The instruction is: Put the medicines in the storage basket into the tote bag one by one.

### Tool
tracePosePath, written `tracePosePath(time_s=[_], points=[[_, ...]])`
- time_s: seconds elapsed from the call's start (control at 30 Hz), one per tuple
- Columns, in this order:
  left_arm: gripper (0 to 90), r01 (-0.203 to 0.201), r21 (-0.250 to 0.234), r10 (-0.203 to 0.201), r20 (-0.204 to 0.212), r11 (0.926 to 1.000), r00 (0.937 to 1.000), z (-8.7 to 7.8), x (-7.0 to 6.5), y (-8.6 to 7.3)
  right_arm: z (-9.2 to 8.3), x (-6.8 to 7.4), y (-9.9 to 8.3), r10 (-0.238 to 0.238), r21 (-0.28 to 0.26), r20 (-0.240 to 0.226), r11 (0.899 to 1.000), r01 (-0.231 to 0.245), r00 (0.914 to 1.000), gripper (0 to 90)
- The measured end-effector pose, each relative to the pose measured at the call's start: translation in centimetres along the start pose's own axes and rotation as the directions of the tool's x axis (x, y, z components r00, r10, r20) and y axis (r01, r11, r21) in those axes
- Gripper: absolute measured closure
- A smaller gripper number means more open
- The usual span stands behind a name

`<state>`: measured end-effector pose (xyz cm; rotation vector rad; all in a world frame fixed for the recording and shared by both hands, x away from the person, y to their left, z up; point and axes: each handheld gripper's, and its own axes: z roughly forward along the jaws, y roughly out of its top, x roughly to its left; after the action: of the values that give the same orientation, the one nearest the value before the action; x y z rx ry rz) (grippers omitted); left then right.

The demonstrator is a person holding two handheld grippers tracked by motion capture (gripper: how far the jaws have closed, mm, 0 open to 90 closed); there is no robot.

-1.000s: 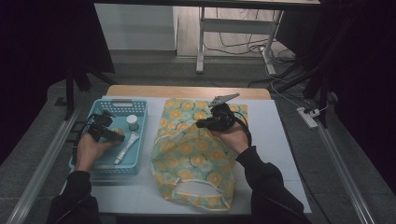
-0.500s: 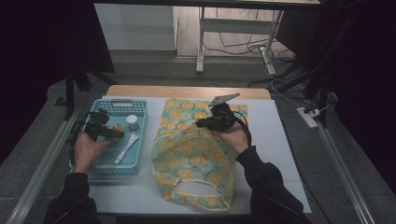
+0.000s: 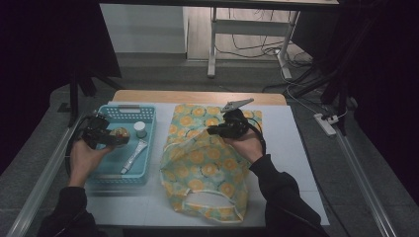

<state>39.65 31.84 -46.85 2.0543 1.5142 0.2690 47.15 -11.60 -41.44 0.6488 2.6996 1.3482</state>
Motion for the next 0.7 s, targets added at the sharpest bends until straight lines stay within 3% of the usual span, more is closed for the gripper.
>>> tracePosePath(time_s=[0.4, 0.7], points=[[20.6, -0.098, -0.042, 0.100, 0.050, 0.9943, 0.9938, -2.0, -3.0, 0.3, -0.1, -0.2, -0.1, 0.002, -0.002, 0.010, 1.000, -0.002, 1.0000, 90.0], [20.6, -0.159, -0.068, 0.166, 0.110, 0.9849, 0.9799, -2.9, -5.6, 0.7, 0.1, -0.3, -0.1, 0.004, 0.001, 0.017, 1.000, -0.004, 0.9998, 90.0]])
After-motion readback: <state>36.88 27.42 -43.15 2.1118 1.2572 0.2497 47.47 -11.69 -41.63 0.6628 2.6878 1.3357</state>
